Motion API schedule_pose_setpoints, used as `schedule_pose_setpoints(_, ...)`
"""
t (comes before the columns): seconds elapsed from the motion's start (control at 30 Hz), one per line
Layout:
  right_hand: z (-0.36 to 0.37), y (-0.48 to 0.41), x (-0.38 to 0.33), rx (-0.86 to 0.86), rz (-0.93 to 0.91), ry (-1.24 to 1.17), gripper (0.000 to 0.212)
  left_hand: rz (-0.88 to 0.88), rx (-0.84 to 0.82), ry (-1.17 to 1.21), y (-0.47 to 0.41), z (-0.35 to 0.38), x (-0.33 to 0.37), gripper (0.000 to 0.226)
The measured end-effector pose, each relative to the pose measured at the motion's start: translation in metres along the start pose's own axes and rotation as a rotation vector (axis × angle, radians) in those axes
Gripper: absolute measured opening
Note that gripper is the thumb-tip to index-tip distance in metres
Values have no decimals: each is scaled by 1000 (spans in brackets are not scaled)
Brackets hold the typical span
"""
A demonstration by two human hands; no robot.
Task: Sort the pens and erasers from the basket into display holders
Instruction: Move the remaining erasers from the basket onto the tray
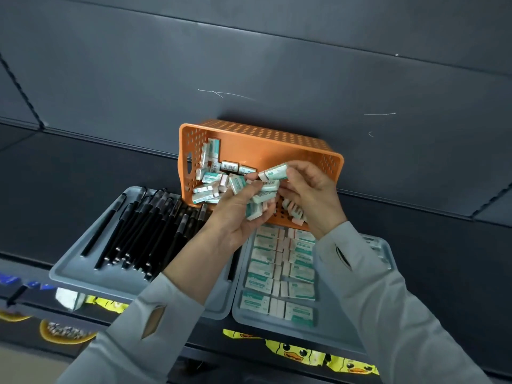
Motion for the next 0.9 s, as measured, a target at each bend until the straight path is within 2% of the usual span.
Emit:
schedule_pose_setpoints(0.13, -24, 15, 7, 197, 45, -22, 14, 28, 15, 26, 12, -13, 9, 13)
schedule_pose_setpoints(0.3, -44, 53, 20, 229, 65, -69, 10, 94, 62, 30, 26, -47, 35, 6)
schedule_pose_setpoints(0.33, -47, 59, 23, 250, 53, 3, 13, 97, 56, 13, 30, -52, 37, 6)
schedule_pose_setpoints(0.4, -45, 63, 26, 283, -24, 332, 16, 94, 34, -20, 36, -58, 38, 6)
schedule_pose_setpoints(0.47, -21, 58, 29, 209, -70, 690, 15, 88, 9, -56, 40, -59, 36, 7)
schedule_pose_setpoints(0.5, -8, 52, 33, 145, -70, 795, 15, 85, 3, -71, 42, -60, 34, 8)
schedule_pose_setpoints(0.57, 13, 41, 38, 53, -60, 922, 22, 75, -3, -82, 46, -60, 30, 11)
schedule_pose_setpoints(0.63, 19, 35, 38, 62, -86, 1043, 29, 73, -11, -87, 47, -59, 28, 15)
schedule_pose_setpoints(0.73, 16, 36, 47, 72, -82, 1273, 27, 86, -6, -102, 46, -57, 28, 24)
schedule_pose_setpoints(0.8, 14, 35, 51, 71, -78, 1302, 26, 89, 1, -91, 44, -55, 27, 31)
schedule_pose_setpoints(0.9, 17, 27, 43, 101, -180, 1265, 27, 100, -3, -96, 42, -48, 25, 35)
Point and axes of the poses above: each hand's wrist, its own y-axis away from the middle knuckle, its own z-axis out of the palm, x = y × z, the point moved 8 cm from there along -y, towards the middle knuckle, and after that the axes turned 15 degrees about z, right-handed, at the moved point
